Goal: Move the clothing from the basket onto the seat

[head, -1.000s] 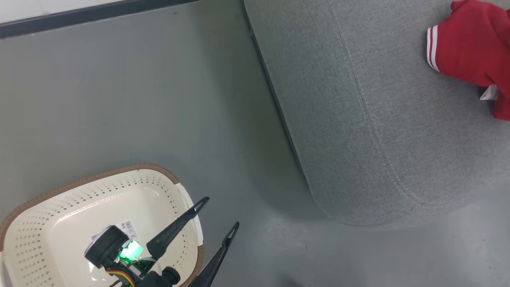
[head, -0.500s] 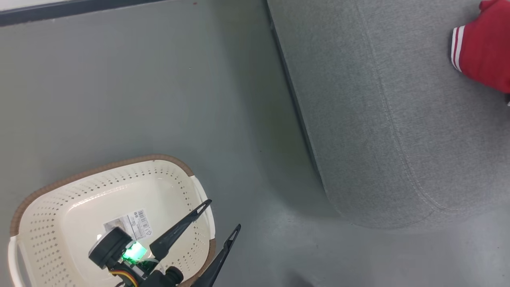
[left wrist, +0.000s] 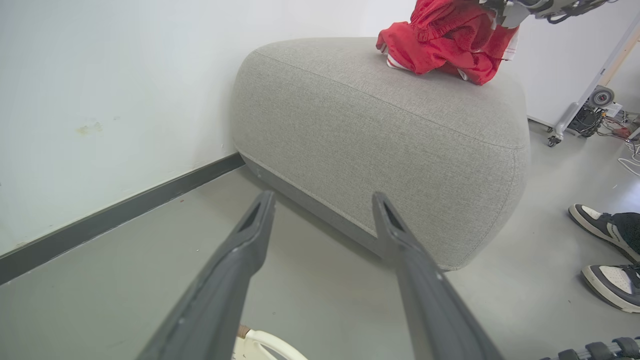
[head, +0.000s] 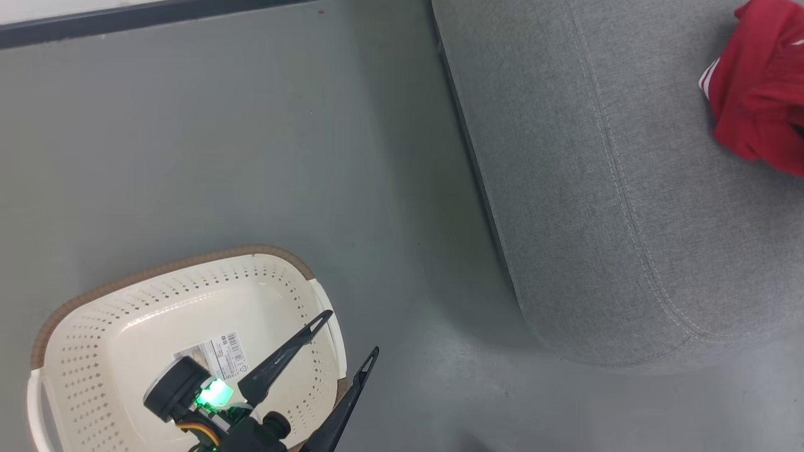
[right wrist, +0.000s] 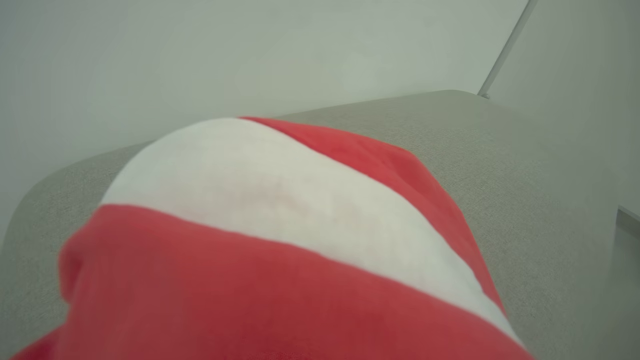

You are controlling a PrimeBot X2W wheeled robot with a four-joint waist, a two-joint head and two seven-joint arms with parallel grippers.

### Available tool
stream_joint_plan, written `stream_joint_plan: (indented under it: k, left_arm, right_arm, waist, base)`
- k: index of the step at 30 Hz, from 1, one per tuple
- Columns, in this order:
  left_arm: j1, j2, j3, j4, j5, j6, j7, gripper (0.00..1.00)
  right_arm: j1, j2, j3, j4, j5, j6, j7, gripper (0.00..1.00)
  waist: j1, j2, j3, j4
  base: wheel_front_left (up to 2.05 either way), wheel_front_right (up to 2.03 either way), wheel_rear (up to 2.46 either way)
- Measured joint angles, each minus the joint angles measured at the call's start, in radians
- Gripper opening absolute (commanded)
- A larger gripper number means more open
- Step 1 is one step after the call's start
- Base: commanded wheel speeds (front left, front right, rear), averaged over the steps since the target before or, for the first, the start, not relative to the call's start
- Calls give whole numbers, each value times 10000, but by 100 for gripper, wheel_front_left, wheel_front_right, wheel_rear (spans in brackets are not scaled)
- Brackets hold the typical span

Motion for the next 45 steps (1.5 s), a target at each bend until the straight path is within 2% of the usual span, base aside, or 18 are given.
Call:
stream_joint_plan:
  k: [14, 19, 25, 31, 39, 45]
  left_arm:
    - [20, -351, 2, 272, -75, 8, 0, 100]
    - [84, -704, 155, 301, -587, 67, 0, 100]
    - [94, -972, 155, 355, -629, 90, 0, 100]
    - [97, -1277, 100, 493, -631, 90, 0, 100]
    - [108, -1534, 257, 686, -696, 88, 0, 100]
    - [311, -1776, 343, 828, -922, 88, 0, 100]
  right_arm:
    - [616, 161, 777, 384, -589, 184, 443, 100]
    - [887, 230, 1028, 109, -704, 267, 433, 100]
    - [1118, 201, 1327, -151, -851, 355, 846, 100]
    - [1341, -25, 1501, -675, -1099, 401, 1254, 100]
    - [2295, -33, 1841, -1360, -1122, 464, 2360, 100]
    - [3042, -25, 1998, -2497, -1116, 525, 3141, 100]
  waist:
    - [-1, -1, -510, -126]
    - [-1, -1, -754, -222]
    - [-1, 0, -1033, -353]
    - [-1, -1, -1289, -405]
    - [-1, -1, -1707, -446]
    - [-1, -1, -2106, -539]
  base:
    - [0, 0, 0]
    - [0, 0, 0]
    - [0, 0, 0]
    - [0, 0, 0]
    - [0, 0, 0]
    - [0, 0, 0]
